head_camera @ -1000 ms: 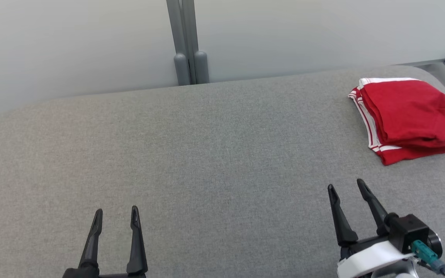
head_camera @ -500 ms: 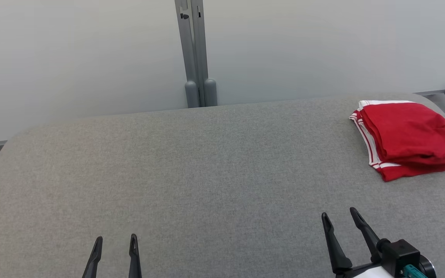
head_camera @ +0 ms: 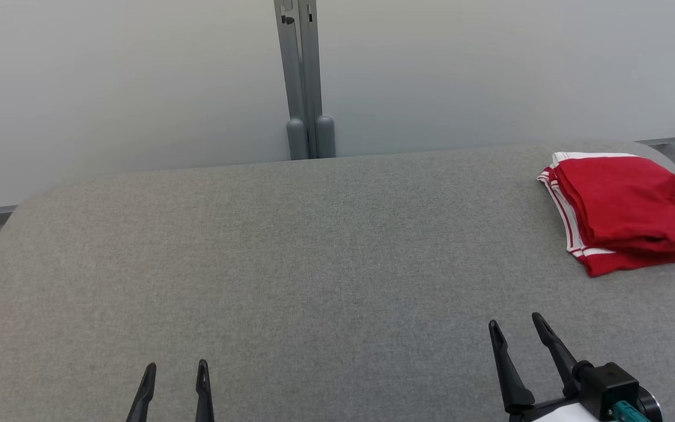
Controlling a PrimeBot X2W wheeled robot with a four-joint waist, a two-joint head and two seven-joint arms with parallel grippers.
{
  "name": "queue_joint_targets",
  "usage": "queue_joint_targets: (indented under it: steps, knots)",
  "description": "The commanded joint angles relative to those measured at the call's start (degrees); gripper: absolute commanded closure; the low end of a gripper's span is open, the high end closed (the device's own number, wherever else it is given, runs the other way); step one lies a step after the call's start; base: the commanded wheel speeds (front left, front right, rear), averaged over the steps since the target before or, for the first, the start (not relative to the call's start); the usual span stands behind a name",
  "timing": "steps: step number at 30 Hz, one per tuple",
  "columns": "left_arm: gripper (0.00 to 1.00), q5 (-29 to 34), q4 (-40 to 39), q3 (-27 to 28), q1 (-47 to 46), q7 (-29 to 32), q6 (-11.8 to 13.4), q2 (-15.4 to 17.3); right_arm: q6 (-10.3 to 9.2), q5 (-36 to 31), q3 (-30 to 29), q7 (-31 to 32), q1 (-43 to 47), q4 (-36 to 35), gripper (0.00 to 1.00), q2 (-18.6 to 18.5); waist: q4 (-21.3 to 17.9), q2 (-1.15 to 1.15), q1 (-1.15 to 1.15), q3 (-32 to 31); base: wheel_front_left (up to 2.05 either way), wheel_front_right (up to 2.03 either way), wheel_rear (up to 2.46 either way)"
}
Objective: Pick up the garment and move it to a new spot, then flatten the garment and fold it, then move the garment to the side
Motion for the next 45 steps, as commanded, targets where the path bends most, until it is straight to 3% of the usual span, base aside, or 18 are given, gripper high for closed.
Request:
queue_joint_targets:
  steps: [1, 2, 3, 7, 26, 45]
  knots:
    - [0.00, 0.4, 0.1, 0.3, 0.4, -0.2, 0.2, 0.1, -0.10, -0.4, -0.1, -0.1, 0.7, 0.1, 0.00, 0.1, 0.0, 0.00, 0.01, 0.0, 0.00, 0.00, 0.00]
    - [0.00, 0.3, 0.0, 0.3, 0.4, -0.2, 0.2, 0.1, -0.10, -0.4, -0.1, -0.1, 0.7, 0.1, 0.00, 0.1, 0.1, 0.00, 0.01, 0.0, 0.00, 0.00, 0.00]
    - [1.00, 0.0, 0.0, 0.1, 0.0, 0.0, 0.0, 0.0, 0.00, 0.0, 0.0, 0.0, 0.0, 0.0, 1.00, 0.0, 0.1, 0.00, 0.01, 0.0, 0.00, 0.00, 0.00]
    - [1.00, -0.3, 1.8, -0.2, 0.0, 0.3, 0.0, 0.0, 0.01, 0.2, 0.1, 0.1, 0.3, 1.7, 1.00, 0.0, 0.1, 0.00, 0.01, 0.1, 0.00, 0.00, 0.00]
    - [1.00, -22.1, 5.4, 1.4, -6.0, 4.1, -2.0, 1.3, 0.00, 21.9, -1.9, 4.1, -3.6, 3.5, 1.00, -1.0, 0.1, 0.00, 0.01, 1.0, 0.00, 0.00, 0.00]
    - [1.00, -38.8, 8.6, 3.2, -10.9, 7.5, -3.8, 2.0, -0.02, 38.6, -4.1, 7.7, -6.7, 4.9, 1.00, -1.5, 0.1, 0.00, 0.01, 1.8, 0.00, 0.00, 0.00]
